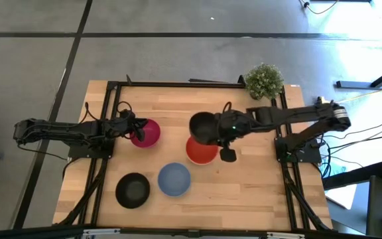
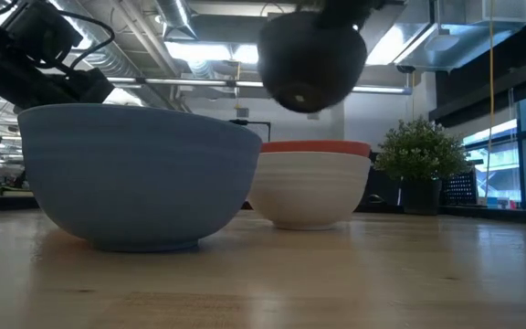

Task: Nest bowls inside each other
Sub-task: Stack the top black bowl on top of the orange bowl

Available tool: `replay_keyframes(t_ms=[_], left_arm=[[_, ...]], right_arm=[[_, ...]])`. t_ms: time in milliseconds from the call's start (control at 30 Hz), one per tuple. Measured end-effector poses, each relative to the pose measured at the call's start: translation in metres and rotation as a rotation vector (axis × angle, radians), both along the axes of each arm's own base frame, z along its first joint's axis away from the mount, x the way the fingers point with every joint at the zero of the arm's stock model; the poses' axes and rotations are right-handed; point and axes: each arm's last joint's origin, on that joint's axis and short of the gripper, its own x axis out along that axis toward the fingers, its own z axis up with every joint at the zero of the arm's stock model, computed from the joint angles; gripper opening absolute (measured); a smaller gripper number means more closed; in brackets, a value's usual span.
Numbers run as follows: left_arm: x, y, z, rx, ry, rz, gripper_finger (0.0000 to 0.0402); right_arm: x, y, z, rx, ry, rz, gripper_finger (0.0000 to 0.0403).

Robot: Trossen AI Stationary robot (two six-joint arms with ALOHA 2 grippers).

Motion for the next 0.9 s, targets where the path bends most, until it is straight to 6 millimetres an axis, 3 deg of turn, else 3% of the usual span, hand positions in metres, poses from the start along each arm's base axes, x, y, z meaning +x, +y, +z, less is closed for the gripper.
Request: replay_keyframes(t_ms=[167, 367, 733, 900], left_arm=[[0.000, 0.000, 0.000, 0.001, 0.000, 0.002, 0.0065], [0.000, 0.000, 0.000, 0.006, 0.000, 0.011, 0.0065], [0.000, 0.001, 0.000, 0.005, -0.006, 0.031, 0.0065], [0.000, 0.001, 0.000, -0.004, -0.015, 0.038, 0.0065]], right_arm=[[-0.006, 0.000, -0.027, 0.047, -0.017, -0.022, 0.0011], [-0.006, 0.005, -0.042, 0.101, -0.037, 0.005, 0.0011], [-0.007, 0.016, -0.047, 0.112, -0.019, 0.059, 0.0011], [-0.005, 0.013, -0.052, 0.133, -0.058, 0.069, 0.0031]])
